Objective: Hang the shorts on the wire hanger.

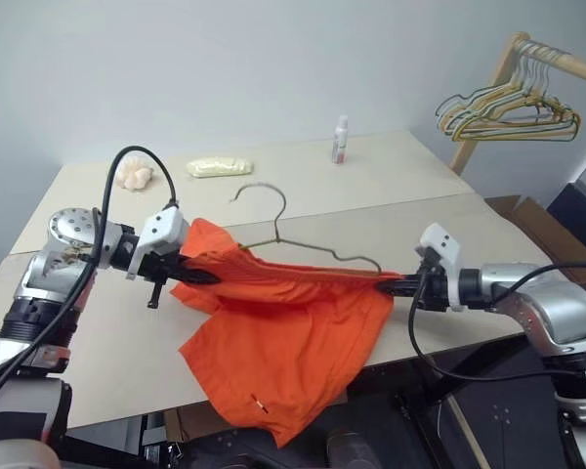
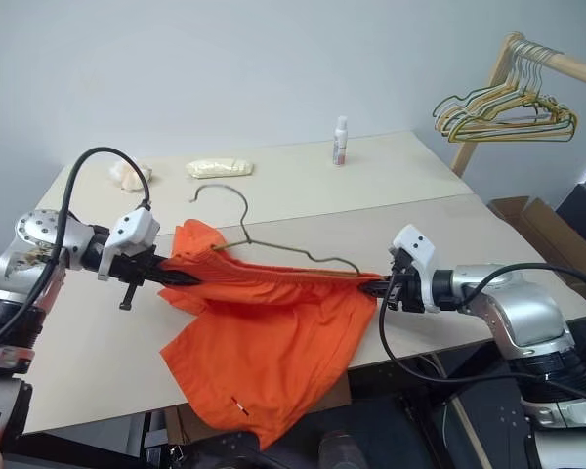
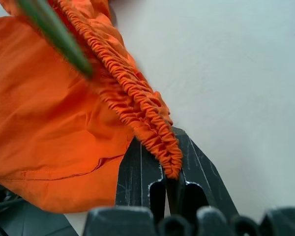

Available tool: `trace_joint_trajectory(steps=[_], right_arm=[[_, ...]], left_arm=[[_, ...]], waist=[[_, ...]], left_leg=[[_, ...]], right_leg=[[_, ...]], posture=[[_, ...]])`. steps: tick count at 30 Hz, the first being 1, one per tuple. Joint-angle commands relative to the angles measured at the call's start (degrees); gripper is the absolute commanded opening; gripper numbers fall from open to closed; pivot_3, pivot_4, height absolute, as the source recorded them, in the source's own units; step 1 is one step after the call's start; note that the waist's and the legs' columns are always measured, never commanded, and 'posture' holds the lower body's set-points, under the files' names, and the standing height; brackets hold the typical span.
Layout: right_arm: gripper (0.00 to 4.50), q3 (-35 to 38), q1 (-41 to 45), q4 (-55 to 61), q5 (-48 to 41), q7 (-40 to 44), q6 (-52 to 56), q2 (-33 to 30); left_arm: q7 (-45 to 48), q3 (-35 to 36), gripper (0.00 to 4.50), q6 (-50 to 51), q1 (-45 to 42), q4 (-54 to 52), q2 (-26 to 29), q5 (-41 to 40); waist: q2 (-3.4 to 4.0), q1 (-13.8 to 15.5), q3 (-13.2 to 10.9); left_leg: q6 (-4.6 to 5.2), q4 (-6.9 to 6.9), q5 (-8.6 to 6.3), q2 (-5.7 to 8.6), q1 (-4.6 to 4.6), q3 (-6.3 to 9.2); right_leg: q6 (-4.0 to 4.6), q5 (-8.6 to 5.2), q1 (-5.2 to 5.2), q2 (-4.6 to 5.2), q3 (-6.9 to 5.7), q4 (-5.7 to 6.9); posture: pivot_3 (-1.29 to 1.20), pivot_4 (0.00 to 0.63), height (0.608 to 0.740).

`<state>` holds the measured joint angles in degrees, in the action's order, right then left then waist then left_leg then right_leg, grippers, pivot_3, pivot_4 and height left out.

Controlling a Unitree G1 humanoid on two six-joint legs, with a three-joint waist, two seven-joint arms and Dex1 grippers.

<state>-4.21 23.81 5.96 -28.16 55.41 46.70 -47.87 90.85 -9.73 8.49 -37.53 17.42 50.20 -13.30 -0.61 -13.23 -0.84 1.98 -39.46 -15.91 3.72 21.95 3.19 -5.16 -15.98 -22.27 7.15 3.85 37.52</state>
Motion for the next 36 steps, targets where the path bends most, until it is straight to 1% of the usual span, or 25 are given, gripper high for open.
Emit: trace_joint_trajectory(steps=[1,5,8,14,17,21,25,29,30,31,33,36], right_arm=[[0.03,3.4,0.7,-2.9,2.7,0.8,-1.2,-5.2],[0.03,3.1,-0.6,-1.4,2.5,4.4,-3.8,-7.2],[0.03,2.9,-1.0,-1.3,2.5,5.1,-4.7,-7.5],[0.03,3.5,0.7,-1.4,1.5,5.8,-5.5,-7.4],[0.03,3.6,2.7,0.2,0.8,6.2,-5.4,-7.2],[0.03,1.4,4.2,4.7,0.5,6.9,-4.5,-6.2],[0.03,-2.0,5.1,8.8,0.7,6.1,-2.6,-4.9],[1.16,-5.1,6.9,9.8,1.7,4.6,0.0,-3.8],[1.49,-5.1,7.2,9.7,1.7,4.2,0.5,-3.6],[1.92,-5.0,7.3,9.7,1.7,4.0,1.0,-3.5],[2.53,-4.5,7.4,9.7,1.6,3.5,1.7,-3.3],[3.60,-3.3,6.8,9.8,1.6,2.8,2.4,-3.4]], left_arm=[[-1.9,0.6,0.00,-2.5,-0.7,3.7,3.6,4.6],[-5.0,-0.4,0.00,-3.5,-2.3,6.9,2.9,6.4],[-7.4,0.5,0.00,-1.5,-3.8,8.5,1.3,5.0],[-3.8,-1.1,0.00,-3.1,-1.7,6.6,2.8,4.9],[-3.5,-3.1,0.00,-6.5,-0.6,6.3,3.6,7.9],[-6.1,-4.9,0.00,-9.0,-1.5,8.1,2.6,11.3],[-6.7,-5.4,0.00,-9.1,-3.3,9.2,0.6,11.7],[-7.9,-5.6,0.00,-9.5,-5.1,10.2,-1.8,12.4],[-8.3,-5.4,0.00,-9.5,-5.5,10.6,-2.4,12.5],[-8.5,-5.2,0.00,-9.6,-5.8,11.0,-2.9,12.6],[-9.0,-4.8,0.00,-9.9,-6.5,12.0,-3.7,12.9],[-8.9,-4.4,0.00,-10.2,-7.4,13.0,-4.7,12.9]], waist=[[0.00,0.0,0.0],[0.00,0.0,0.0],[0.00,0.0,0.0],[0.00,-0.2,0.0],[0.00,-0.2,0.0],[0.00,0.0,0.0],[0.00,0.0,0.0],[0.00,-0.1,0.0],[0.00,-0.1,0.0],[0.00,-0.1,0.0],[0.00,-0.1,0.0],[0.00,-0.1,0.0]], left_leg=[[0.00,0.00,0.00,0.00,0.00,0.00],[0.00,0.00,0.00,0.01,0.01,0.00],[0.00,-0.01,0.00,0.01,0.03,0.00],[0.01,-0.02,-0.01,0.00,0.02,0.00],[0.01,-0.03,-0.01,0.00,0.02,-0.01],[0.01,-0.03,-0.01,0.00,0.02,0.00],[0.01,-0.03,-0.01,0.00,0.07,0.00],[0.01,-0.06,-0.01,0.01,0.08,0.00],[0.02,-0.06,-0.01,0.00,0.08,0.00],[0.02,-0.06,-0.02,0.00,0.09,0.00],[0.03,-0.08,-0.02,0.01,0.13,0.00],[0.04,-0.11,-0.03,0.01,0.16,0.01]], right_leg=[[0.00,0.00,0.00,0.00,0.00,-0.02],[0.00,0.00,0.00,0.01,-0.02,-0.03],[0.00,0.00,0.01,0.01,-0.03,-0.02],[0.00,0.00,-0.02,0.01,-0.03,0.01],[0.00,0.00,-0.01,0.02,-0.02,-0.01],[0.00,0.00,-0.01,0.02,-0.03,-0.10],[0.00,0.00,-0.02,0.02,-0.04,-0.14],[0.00,0.00,-0.01,0.02,-0.05,-0.25],[0.00,0.00,-0.01,0.01,-0.06,-0.25],[0.00,0.00,-0.01,0.01,-0.06,-0.25],[0.00,0.00,-0.02,0.02,-0.06,-0.27],[0.00,0.00,-0.03,0.02,-0.08,-0.27]], posture=[[-0.21,0.000,0.740],[-0.22,0.000,0.740],[-0.22,0.000,0.740],[-0.21,0.000,0.740],[-0.21,0.000,0.740],[-0.22,0.000,0.740],[-0.23,0.000,0.740],[-0.23,0.000,0.740],[-0.23,0.000,0.740],[-0.23,0.000,0.740],[-0.23,0.000,0.740],[-0.24,0.000,0.740]])
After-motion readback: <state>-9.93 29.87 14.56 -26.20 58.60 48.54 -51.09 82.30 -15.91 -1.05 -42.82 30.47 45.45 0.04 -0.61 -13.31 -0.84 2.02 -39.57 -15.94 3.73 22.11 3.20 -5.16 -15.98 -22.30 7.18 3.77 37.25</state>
